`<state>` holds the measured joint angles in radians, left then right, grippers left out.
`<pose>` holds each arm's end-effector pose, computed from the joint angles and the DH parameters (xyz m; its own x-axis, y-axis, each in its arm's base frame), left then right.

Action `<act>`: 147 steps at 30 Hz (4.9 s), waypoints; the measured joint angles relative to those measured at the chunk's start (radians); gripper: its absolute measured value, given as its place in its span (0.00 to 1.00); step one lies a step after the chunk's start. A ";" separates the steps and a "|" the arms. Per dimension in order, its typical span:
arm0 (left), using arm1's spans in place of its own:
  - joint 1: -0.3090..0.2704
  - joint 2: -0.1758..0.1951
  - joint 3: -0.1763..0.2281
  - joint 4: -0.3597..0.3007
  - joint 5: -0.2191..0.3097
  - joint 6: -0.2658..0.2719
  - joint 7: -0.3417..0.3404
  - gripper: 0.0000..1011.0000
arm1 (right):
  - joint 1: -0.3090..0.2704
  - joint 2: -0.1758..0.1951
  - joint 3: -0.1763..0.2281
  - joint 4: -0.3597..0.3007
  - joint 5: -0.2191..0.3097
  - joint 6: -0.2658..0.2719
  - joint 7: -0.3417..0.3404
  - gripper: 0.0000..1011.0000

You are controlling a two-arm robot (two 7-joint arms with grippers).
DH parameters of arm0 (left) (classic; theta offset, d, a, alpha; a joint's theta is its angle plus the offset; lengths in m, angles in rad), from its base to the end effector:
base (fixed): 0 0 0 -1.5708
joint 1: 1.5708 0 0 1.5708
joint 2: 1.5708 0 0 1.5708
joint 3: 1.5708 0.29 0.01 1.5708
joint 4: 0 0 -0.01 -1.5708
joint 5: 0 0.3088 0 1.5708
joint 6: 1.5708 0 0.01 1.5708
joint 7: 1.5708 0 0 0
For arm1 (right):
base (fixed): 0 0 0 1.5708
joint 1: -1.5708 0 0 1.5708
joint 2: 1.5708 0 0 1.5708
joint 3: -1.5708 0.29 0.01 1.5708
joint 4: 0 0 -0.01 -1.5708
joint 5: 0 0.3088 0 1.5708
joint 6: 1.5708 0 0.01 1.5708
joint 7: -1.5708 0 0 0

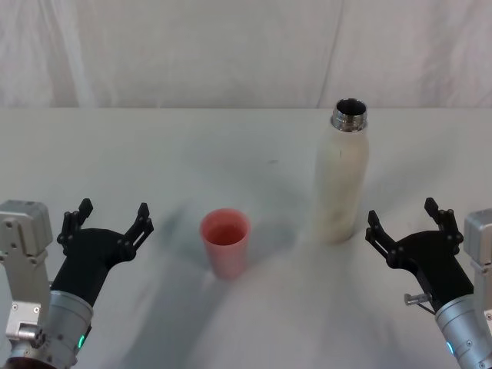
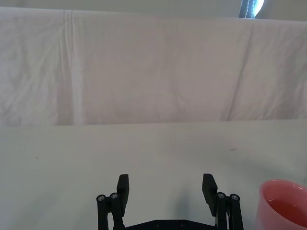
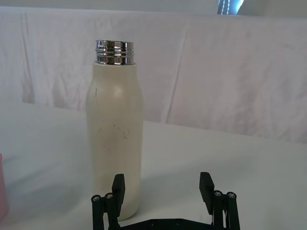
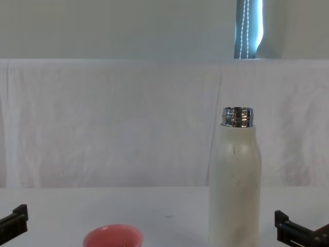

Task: Grasp the thermos with one hand and pour water into the cup lid.

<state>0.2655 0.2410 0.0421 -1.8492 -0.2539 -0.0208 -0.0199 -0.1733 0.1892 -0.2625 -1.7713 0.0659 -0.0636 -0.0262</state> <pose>0.2529 0.0376 -0.2853 0.1245 0.9917 -0.0327 -0.9921 0.1240 -0.0176 0.2658 0.0383 -0.2976 0.2626 -0.9625 0.0674 0.9628 0.2660 0.0476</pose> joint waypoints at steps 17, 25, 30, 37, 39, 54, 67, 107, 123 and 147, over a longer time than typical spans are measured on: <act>0.000 0.000 0.000 0.000 0.000 0.000 0.000 0.99 | 0.000 0.000 0.000 0.000 0.000 0.000 0.000 0.99; 0.000 0.000 0.000 0.000 0.000 0.000 0.000 0.99 | 0.000 0.000 0.000 0.000 0.000 0.000 0.000 0.99; 0.000 0.000 0.000 0.000 0.000 0.000 0.000 0.99 | 0.000 0.000 0.000 0.000 0.000 0.000 0.000 0.99; 0.000 0.000 0.000 0.000 0.000 0.000 0.000 0.99 | 0.007 -0.013 0.010 0.011 0.023 0.000 0.034 0.99; 0.000 0.000 0.000 0.000 0.000 0.000 0.000 0.99 | 0.011 -0.022 0.014 0.018 0.036 -0.001 0.052 0.99; 0.000 0.000 0.000 0.000 0.000 0.000 0.000 0.99 | 0.037 -0.071 0.010 0.039 0.022 0.001 0.119 0.99; 0.000 0.000 0.000 0.000 0.000 0.000 0.000 0.99 | 0.074 -0.098 0.016 0.076 0.001 0.009 0.148 0.99; 0.000 0.000 0.000 0.000 0.000 0.000 0.000 0.99 | 0.182 -0.141 -0.015 0.174 -0.031 -0.004 0.166 0.99; 0.000 0.000 0.000 0.000 0.000 0.000 0.000 0.99 | 0.214 -0.145 -0.015 0.220 -0.025 -0.004 0.171 0.99; 0.000 0.000 0.000 0.000 0.000 0.000 0.000 0.99 | 0.271 -0.136 0.007 0.264 0.008 0.035 0.185 0.99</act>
<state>0.2655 0.2410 0.0421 -1.8492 -0.2538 -0.0208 -0.0199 0.0975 0.0532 -0.2551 -1.5071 0.0739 -0.0284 0.1592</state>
